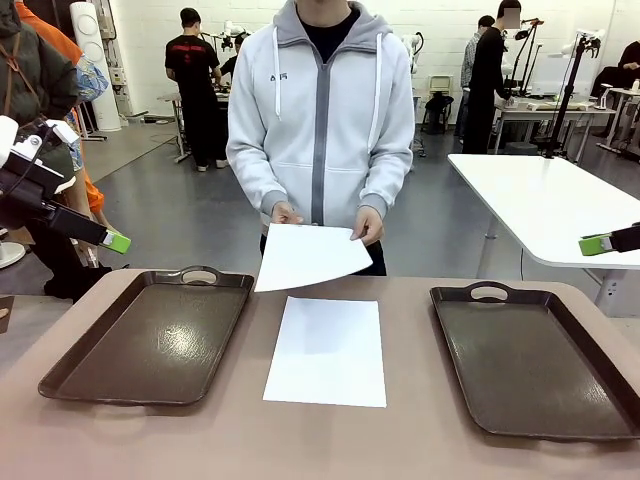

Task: Sort the A4 documents.
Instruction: Receive the A4 Paper.

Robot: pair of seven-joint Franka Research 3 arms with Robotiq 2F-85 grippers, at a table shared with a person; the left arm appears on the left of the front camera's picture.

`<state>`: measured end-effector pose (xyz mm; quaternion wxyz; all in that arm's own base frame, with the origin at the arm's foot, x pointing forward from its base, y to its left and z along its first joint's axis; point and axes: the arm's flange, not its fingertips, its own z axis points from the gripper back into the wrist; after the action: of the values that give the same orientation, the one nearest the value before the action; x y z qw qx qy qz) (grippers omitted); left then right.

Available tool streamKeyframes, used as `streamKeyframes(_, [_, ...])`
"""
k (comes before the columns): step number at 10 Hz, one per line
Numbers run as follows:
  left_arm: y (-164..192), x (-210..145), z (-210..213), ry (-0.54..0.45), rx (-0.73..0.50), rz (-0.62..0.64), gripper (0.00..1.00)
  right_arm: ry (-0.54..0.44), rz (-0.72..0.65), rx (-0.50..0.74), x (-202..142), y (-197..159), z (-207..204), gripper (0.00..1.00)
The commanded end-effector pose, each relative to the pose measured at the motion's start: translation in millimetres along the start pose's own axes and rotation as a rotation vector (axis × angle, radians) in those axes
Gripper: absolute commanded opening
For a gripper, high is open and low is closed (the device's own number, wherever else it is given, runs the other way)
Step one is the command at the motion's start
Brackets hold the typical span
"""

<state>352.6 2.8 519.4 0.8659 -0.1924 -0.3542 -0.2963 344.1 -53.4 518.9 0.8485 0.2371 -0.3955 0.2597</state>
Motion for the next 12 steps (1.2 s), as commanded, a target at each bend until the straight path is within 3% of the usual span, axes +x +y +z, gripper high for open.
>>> streamKeyframes(1, [2.3,-1.1,-0.7,-0.001,-0.008,-0.006,1.00,-0.009,-0.001,0.018,-0.5,-0.4,-1.0,1.00])
streamKeyframes(12, [2.3,-1.1,-0.7,-0.001,-0.008,-0.006,1.00,-0.009,-0.001,0.018,-0.5,-0.4,-1.0,1.00])
